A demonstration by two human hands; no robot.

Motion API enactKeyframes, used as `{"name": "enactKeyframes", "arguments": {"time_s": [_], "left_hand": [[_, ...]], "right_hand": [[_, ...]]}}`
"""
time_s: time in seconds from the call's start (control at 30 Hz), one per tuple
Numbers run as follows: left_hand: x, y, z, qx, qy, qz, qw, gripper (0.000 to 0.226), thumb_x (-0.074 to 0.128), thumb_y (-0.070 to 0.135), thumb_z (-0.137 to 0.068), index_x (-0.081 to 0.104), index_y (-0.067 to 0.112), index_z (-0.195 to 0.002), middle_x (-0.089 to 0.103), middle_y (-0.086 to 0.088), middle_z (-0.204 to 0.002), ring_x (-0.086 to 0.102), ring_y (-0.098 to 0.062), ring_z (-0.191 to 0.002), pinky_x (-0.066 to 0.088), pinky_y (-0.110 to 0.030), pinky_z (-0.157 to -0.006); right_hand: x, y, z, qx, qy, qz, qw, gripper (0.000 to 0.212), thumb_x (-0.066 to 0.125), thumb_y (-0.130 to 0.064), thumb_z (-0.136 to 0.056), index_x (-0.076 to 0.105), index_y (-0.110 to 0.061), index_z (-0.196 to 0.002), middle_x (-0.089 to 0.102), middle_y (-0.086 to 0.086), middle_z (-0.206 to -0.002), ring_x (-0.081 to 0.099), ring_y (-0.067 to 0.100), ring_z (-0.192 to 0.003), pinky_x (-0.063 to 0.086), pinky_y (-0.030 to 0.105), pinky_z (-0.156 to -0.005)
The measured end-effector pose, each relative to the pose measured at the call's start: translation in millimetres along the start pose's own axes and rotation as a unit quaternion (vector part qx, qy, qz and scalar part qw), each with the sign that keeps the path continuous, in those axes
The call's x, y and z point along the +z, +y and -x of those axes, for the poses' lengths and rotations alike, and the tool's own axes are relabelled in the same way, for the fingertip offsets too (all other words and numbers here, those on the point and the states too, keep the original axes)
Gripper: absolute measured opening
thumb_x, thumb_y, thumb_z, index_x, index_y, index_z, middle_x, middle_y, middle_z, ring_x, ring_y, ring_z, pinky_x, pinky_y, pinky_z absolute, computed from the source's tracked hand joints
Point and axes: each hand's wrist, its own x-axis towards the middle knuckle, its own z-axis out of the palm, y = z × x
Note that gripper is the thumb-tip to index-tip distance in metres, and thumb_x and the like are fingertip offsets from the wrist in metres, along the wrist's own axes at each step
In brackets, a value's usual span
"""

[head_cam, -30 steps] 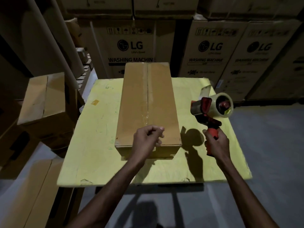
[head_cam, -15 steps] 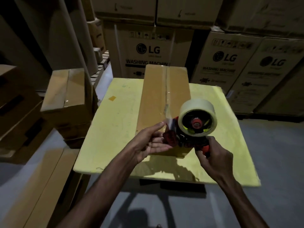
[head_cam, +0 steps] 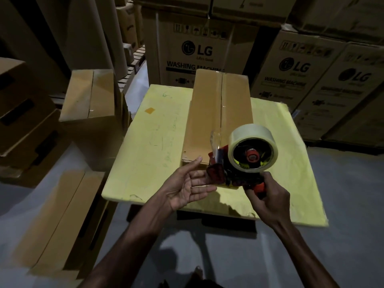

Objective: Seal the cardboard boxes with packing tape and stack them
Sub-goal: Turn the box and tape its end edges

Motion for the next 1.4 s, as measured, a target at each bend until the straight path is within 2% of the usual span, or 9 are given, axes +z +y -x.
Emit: {"name": "enactKeyframes", "arguments": {"time_s": [0.23, 0.4, 0.5, 0.67, 0.87, 1.07, 1.2, 1.33, 1.4], "left_hand": [[2.1, -16.5, -5.5, -0.010, 0.020, 0.025, 0.999, 0.076, 0.078, 0.058, -0.072, 0.063, 0.005, -0.124, 0.076, -0.019, -0.112, 0.077, -0.017, -0.073, 0.062, -0.024, -0.058], [13.5, -7.2, -9.2, 0.010, 0.016, -0.021, 1.000, 0.080, 0.071, 0.065, -0.074, 0.064, 0.005, -0.126, 0.077, -0.019, -0.104, 0.077, -0.018, -0.073, 0.062, -0.025, -0.057], [32.2, -0.8, -16.5, 0.029, 0.011, -0.027, 0.999, 0.065, 0.078, 0.051, -0.074, 0.065, 0.006, -0.119, 0.076, -0.015, -0.088, 0.076, -0.018, -0.068, 0.062, -0.024, -0.055], [50.1, -4.2, -39.7, 0.066, -0.029, 0.044, 0.996, 0.045, 0.082, 0.018, -0.077, 0.070, 0.002, -0.118, 0.069, -0.017, -0.091, 0.073, -0.014, -0.062, 0.059, -0.018, -0.052], [59.5, -10.8, -60.7, 0.080, -0.063, 0.102, 0.990, 0.063, 0.067, -0.011, -0.080, 0.056, 0.004, -0.140, 0.071, -0.023, -0.094, 0.074, -0.017, -0.061, 0.058, -0.020, -0.049], [74.1, -5.0, -68.4, 0.114, -0.031, 0.078, 0.990, 0.024, 0.054, -0.007, -0.089, 0.063, 0.007, -0.105, 0.072, -0.013, -0.079, 0.068, -0.011, -0.052, 0.056, -0.018, -0.046], [69.6, -7.7, -75.5, 0.106, -0.020, 0.110, 0.988, 0.020, 0.052, 0.009, -0.072, 0.069, 0.002, -0.081, 0.063, -0.032, -0.106, 0.070, -0.024, -0.059, 0.058, -0.024, -0.047], [67.9, -9.4, -87.4, 0.118, 0.025, 0.058, 0.991, 0.016, 0.067, 0.003, -0.091, 0.065, -0.001, -0.106, 0.072, -0.028, -0.100, 0.074, -0.021, -0.061, 0.058, -0.021, -0.050], [65.0, -6.5, -91.4, 0.127, 0.060, 0.018, 0.990, 0.035, 0.064, -0.012, -0.091, 0.060, 0.000, -0.124, 0.073, -0.028, -0.103, 0.075, -0.020, -0.060, 0.056, -0.020, -0.047]], "right_hand": [[5.9, 6.2, 14.7, 0.060, 0.041, -0.087, 0.994, 0.027, 0.071, -0.027, -0.079, 0.058, -0.011, -0.097, 0.061, -0.003, -0.068, 0.058, 0.019, -0.056, 0.049, 0.037, -0.052], [-0.9, 21.6, 7.8, 0.034, 0.059, -0.088, 0.994, 0.036, 0.065, -0.038, -0.082, 0.061, -0.007, -0.099, 0.057, -0.008, -0.068, 0.055, 0.011, -0.056, 0.042, 0.022, -0.054], [-3.0, 36.4, -0.6, 0.020, 0.052, -0.079, 0.995, 0.036, 0.065, -0.039, -0.083, 0.062, -0.007, -0.099, 0.057, -0.006, -0.066, 0.054, 0.013, -0.055, 0.040, 0.025, -0.053], [-1.5, 61.5, -16.4, 0.017, 0.047, -0.104, 0.993, 0.032, 0.069, -0.034, -0.083, 0.062, -0.008, -0.101, 0.057, -0.005, -0.064, 0.054, 0.018, -0.053, 0.043, 0.031, -0.051], [0.3, 86.7, -39.9, 0.021, 0.045, -0.140, 0.989, 0.023, 0.075, -0.021, -0.079, 0.059, -0.011, -0.092, 0.053, -0.010, -0.063, 0.048, 0.016, -0.057, 0.041, 0.032, -0.052], [4.3, 109.6, -58.7, 0.000, 0.020, -0.145, 0.989, 0.031, 0.073, -0.024, -0.080, 0.062, -0.007, -0.103, 0.060, 0.001, -0.067, 0.054, 0.019, -0.055, 0.043, 0.033, -0.051], [7.8, 117.8, -67.0, 0.004, 0.005, -0.169, 0.986, 0.035, 0.075, -0.020, -0.079, 0.062, -0.006, -0.109, 0.065, 0.002, -0.075, 0.060, 0.019, -0.062, 0.050, 0.039, -0.054], [8.4, 123.8, -76.1, -0.028, -0.022, -0.179, 0.983, 0.041, 0.070, -0.036, -0.083, 0.063, -0.005, -0.109, 0.067, 0.003, -0.079, 0.064, 0.020, -0.067, 0.054, 0.042, -0.056], [8.5, 126.2, -81.4, -0.047, -0.039, -0.164, 0.985, 0.044, 0.068, -0.042, -0.084, 0.062, -0.007, -0.109, 0.067, 0.002, -0.079, 0.063, 0.021, -0.066, 0.054, 0.040, -0.055]]}}
